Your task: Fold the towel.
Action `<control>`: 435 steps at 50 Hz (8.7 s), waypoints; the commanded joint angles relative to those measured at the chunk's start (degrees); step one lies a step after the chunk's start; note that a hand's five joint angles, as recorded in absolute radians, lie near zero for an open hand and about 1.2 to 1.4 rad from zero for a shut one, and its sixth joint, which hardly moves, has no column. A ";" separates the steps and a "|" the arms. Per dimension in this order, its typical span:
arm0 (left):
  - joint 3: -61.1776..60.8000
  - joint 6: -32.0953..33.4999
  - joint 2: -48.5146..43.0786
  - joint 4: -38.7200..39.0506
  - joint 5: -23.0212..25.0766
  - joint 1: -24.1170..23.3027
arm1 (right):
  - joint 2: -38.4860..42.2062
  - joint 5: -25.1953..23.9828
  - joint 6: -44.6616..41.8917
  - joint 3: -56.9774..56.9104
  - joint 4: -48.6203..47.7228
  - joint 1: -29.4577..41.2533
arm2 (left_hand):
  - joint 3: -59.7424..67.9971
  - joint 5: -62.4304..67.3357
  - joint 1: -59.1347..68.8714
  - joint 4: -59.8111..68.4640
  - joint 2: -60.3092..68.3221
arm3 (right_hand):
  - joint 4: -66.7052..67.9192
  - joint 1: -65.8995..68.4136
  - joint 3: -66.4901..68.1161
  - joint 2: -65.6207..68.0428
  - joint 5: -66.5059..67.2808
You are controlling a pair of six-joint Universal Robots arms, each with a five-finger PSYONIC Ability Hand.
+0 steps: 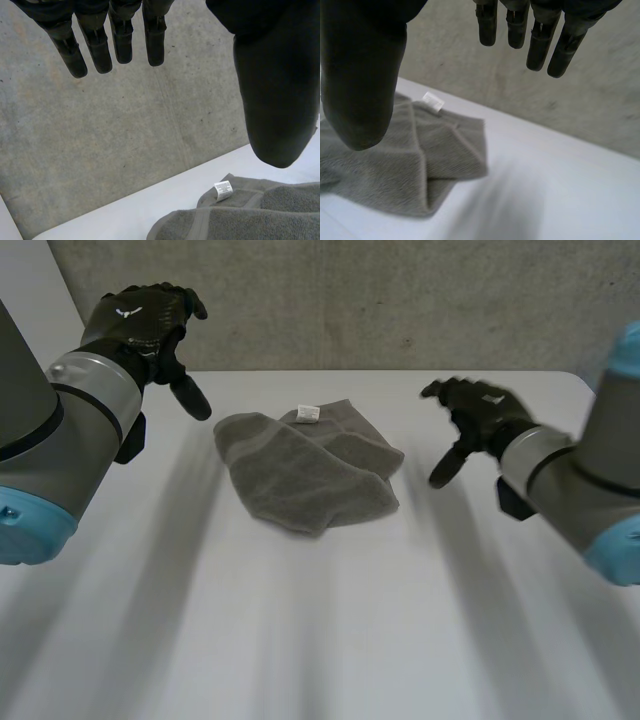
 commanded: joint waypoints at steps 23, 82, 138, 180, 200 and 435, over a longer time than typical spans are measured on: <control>-0.17 -0.08 -0.18 0.76 0.01 0.99 | 29.19 -4.23 12.67 -19.38 -3.31 3.95 | -3.30 -1.52 -3.26 -3.75 -3.14 | 62.48 63.92 63.17 63.38 63.75; 9.67 16.26 -35.51 1.91 34.56 -9.82 | -16.79 -17.68 -35.67 24.48 16.29 -2.37 | 13.63 15.41 13.67 13.18 13.79 | 65.56 67.00 66.25 66.46 66.83; 1.07 16.45 -23.64 1.90 24.44 -5.25 | -7.12 -18.47 -28.55 10.67 15.50 -2.20 | 64.63 66.42 64.68 64.18 64.79 | 65.56 67.00 66.25 66.46 66.83; 6.15 20.23 -34.46 9.73 32.09 -7.36 | -8.44 -17.33 -7.63 31.77 1.26 -10.64 | 18.90 20.68 18.95 18.45 19.06 | -3.87 -2.43 -3.18 -2.97 -2.60; 9.32 20.31 -38.06 9.82 32.09 -8.42 | -8.53 -17.77 -7.54 36.17 0.91 -10.64 | 19.07 20.85 19.11 18.62 19.23 | 26.05 27.49 26.74 26.95 27.32; -31.99 27.70 -9.59 28.01 13.11 9.16 | -13.69 -18.91 -12.29 16.92 -10.26 -23.65 | 64.63 66.42 64.68 64.18 64.79 | 65.56 67.00 66.25 66.46 66.83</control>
